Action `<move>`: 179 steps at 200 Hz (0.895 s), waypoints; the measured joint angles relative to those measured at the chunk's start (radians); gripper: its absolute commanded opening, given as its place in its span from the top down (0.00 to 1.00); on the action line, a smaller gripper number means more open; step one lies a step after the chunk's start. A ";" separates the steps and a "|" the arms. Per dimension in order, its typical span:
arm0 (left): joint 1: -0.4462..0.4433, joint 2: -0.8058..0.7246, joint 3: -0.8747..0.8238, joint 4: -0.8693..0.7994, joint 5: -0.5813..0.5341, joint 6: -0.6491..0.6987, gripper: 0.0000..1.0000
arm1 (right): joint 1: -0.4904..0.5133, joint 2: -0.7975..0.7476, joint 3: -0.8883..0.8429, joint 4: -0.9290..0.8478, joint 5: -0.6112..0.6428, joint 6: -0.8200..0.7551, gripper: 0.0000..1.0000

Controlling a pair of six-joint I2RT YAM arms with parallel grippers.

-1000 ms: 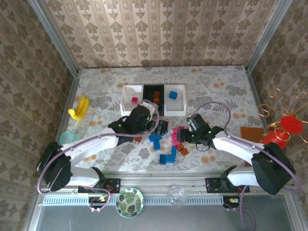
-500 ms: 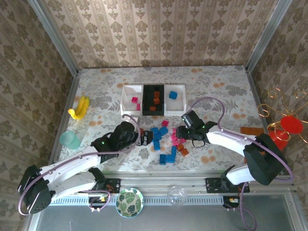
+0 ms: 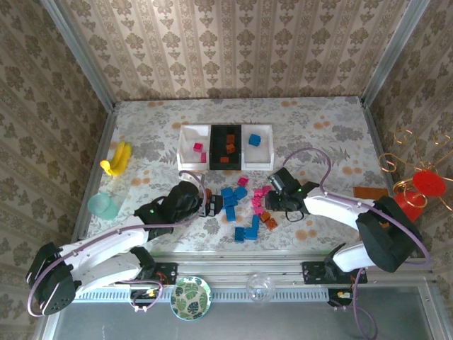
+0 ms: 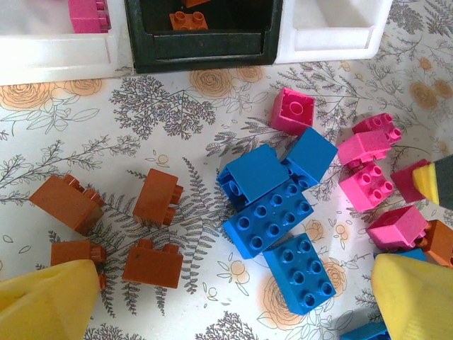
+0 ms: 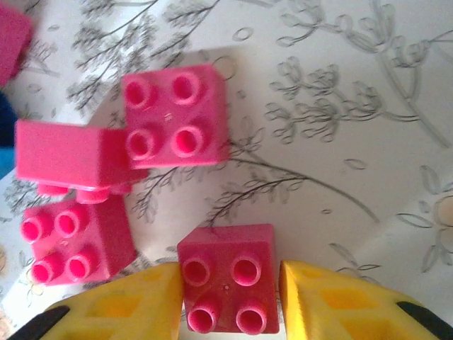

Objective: Sort the legos into containers by color
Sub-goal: Move the lego to the center of the table, then pick up the lego from the center of the table.

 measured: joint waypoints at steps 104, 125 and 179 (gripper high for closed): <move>0.000 0.006 0.000 0.000 0.000 -0.004 0.00 | 0.010 0.058 0.009 -0.036 0.051 -0.008 0.48; 0.000 0.006 0.000 0.000 0.000 -0.004 0.00 | 0.011 0.070 0.027 -0.049 0.060 -0.008 0.58; 0.000 -0.040 -0.008 -0.025 -0.019 -0.006 0.00 | 0.011 0.016 0.037 -0.060 0.057 -0.045 0.76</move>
